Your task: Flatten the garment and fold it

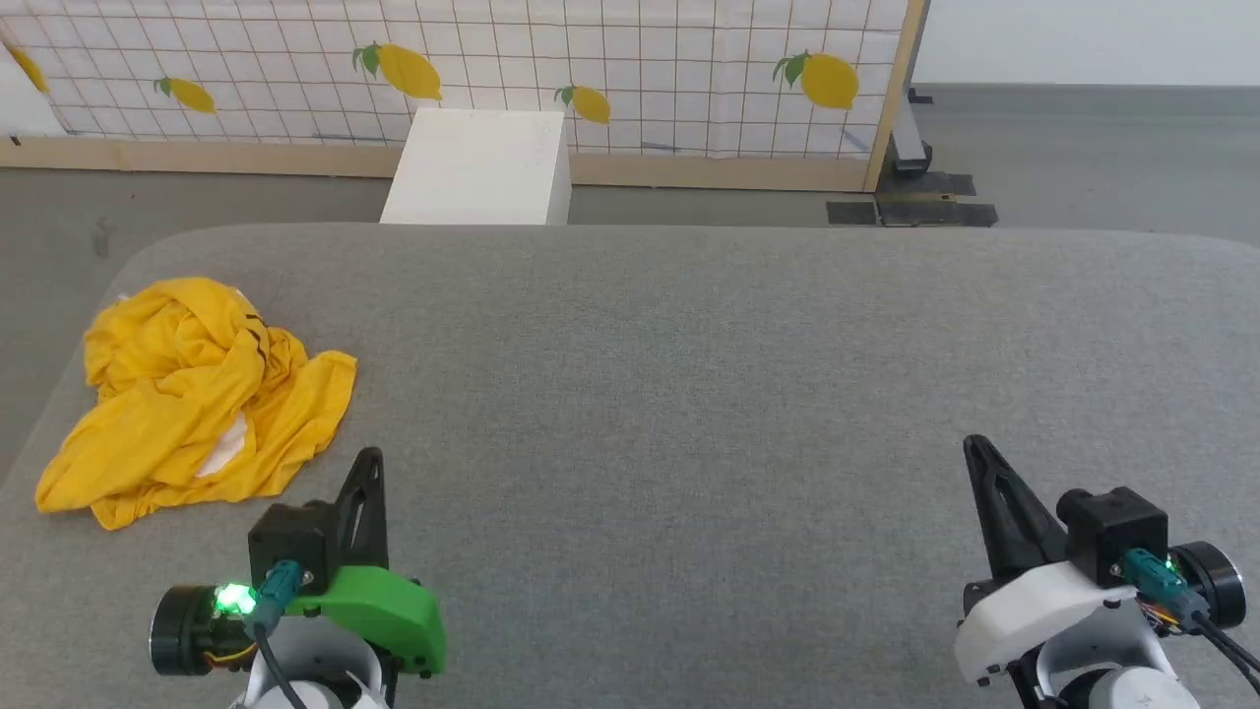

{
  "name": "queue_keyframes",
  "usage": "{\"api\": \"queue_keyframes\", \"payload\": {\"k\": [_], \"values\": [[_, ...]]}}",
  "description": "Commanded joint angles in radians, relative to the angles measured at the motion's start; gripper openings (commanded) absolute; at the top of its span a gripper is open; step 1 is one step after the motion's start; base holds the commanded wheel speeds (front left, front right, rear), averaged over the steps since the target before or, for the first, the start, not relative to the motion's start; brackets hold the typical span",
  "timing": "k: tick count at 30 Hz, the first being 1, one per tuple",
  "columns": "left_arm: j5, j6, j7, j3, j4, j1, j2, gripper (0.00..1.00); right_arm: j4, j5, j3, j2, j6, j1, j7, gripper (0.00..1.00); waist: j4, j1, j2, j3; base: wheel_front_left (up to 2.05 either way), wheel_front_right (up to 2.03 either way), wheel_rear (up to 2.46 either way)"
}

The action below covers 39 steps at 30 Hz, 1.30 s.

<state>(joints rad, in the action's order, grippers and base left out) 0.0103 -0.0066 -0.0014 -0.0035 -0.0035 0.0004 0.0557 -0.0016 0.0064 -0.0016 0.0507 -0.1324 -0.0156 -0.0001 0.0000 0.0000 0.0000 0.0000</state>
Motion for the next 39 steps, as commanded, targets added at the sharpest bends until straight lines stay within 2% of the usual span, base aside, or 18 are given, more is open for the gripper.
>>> {"api": "queue_keyframes", "payload": {"k": [1,17,18,39], "values": [[-0.010,0.007,0.001,0.004,0.004,0.000,-0.005,0.00,0.002,-0.006,0.002,-0.001,0.002,0.016,0.000,0.00,0.000,0.0000,0.0000,0.000,0.00,0.00,0.00],[-0.010,0.007,0.001,0.004,0.004,0.000,-0.005,0.00,0.002,-0.006,0.002,-0.001,0.002,0.016,0.000,0.00,0.000,0.0000,0.0000,0.000,0.00,0.00,0.00],[-0.010,0.007,0.001,0.004,0.004,0.000,-0.005,1.00,0.002,-0.006,0.002,-0.001,0.002,0.016,0.000,1.00,0.000,0.0000,0.0000,0.000,0.00,0.00,0.00],[0.036,0.002,-0.035,0.000,0.005,0.007,-0.001,1.00,0.021,0.014,-0.060,0.000,0.000,-0.003,-0.036,1.00,0.003,0.0000,0.0000,0.003,0.00,0.00,0.00]]}}
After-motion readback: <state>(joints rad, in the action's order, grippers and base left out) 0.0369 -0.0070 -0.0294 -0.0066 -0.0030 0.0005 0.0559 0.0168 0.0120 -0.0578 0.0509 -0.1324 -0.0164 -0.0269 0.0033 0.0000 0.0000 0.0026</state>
